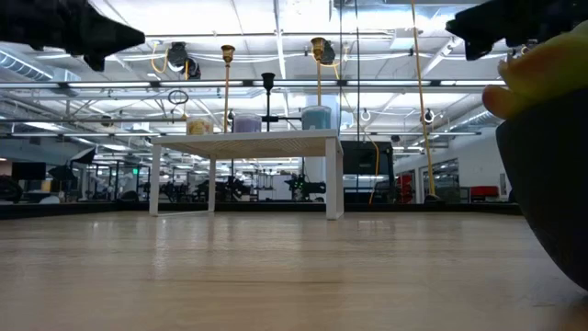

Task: Pick & Place candle stick holders
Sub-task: Return to Home Position

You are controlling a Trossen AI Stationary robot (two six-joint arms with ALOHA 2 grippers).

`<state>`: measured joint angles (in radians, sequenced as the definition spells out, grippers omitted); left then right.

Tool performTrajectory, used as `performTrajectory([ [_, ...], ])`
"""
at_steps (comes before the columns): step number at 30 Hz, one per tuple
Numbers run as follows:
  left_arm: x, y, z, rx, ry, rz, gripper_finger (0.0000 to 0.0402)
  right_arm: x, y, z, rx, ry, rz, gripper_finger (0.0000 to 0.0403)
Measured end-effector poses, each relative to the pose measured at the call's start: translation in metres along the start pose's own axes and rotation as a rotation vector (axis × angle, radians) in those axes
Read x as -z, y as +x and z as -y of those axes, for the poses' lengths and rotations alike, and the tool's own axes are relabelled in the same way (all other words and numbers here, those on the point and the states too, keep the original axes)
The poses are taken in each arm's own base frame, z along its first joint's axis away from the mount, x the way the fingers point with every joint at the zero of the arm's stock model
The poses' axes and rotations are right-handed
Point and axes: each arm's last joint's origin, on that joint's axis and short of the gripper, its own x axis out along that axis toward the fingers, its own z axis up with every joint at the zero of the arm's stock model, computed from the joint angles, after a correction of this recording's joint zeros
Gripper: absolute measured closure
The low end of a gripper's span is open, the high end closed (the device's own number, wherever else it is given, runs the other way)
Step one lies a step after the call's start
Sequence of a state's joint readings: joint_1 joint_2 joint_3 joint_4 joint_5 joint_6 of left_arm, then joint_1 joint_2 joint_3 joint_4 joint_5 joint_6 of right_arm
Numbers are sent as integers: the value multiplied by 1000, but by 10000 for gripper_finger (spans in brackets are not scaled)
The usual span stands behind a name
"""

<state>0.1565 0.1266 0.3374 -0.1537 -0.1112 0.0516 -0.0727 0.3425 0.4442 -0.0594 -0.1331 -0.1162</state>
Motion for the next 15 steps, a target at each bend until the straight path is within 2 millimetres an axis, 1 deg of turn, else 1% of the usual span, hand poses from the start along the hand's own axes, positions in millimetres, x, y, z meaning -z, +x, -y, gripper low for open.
performTrajectory([
  [4,15,1,3,57,3,-17,360,14,-6,-3,-27,-1,13,310],
  [9,26,5,5,119,21,5,360,33,-11,-6,-27,-4,20,310],
  [15,50,13,8,130,53,60,360,58,-13,-9,-27,-2,21,310],
])
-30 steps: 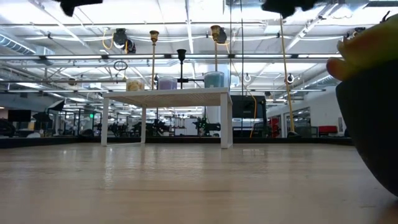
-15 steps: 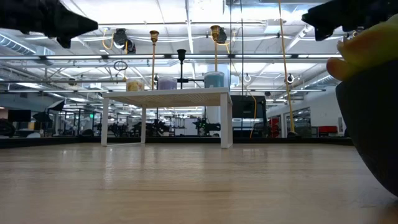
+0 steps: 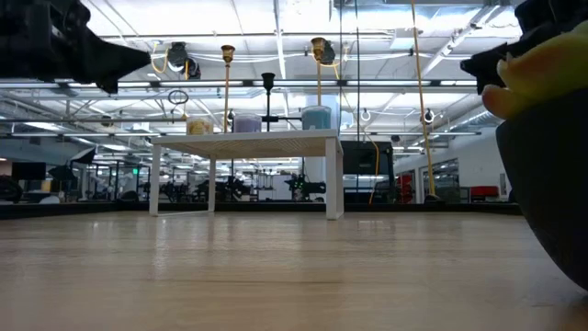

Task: Pick & Place candle stick holders
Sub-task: Return to Home Position

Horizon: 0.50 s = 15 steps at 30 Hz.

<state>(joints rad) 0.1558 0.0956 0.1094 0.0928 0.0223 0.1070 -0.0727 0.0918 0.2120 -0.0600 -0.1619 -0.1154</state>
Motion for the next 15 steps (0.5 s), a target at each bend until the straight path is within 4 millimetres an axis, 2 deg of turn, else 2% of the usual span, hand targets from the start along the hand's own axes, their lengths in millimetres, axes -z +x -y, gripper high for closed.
performTrajectory([
  [5,23,2,3,21,-12,20,360,9,-2,-1,1,29,18,310],
  [15,30,2,4,44,-75,-67,360,26,0,-3,4,26,-4,310],
])
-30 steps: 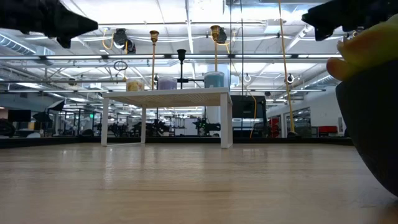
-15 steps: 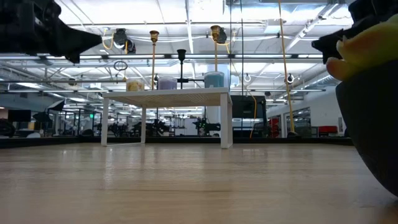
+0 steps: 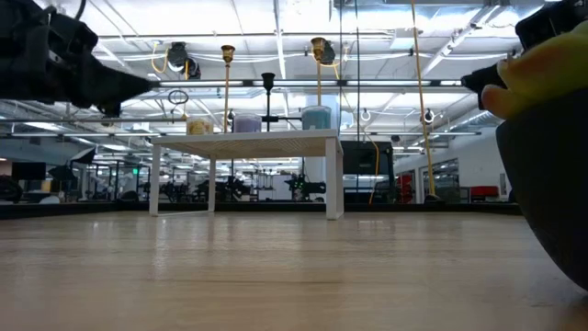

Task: Pick & Place candle stick holders
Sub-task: Return to Home Position

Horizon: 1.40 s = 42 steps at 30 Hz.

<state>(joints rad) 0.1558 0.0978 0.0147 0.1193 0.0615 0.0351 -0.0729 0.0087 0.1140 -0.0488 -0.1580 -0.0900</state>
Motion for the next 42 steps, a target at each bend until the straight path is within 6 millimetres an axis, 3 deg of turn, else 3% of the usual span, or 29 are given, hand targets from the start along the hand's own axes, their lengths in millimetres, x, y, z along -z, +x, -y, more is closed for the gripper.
performTrajectory([
  [3,6,0,0,2,-37,-59,360,8,2,0,-1,2,-12,310],
  [10,6,0,0,-2,-156,-62,360,1,2,0,7,-18,81,309],
  [42,7,0,0,-4,-96,-71,360,0,2,0,8,-23,96,309],
])
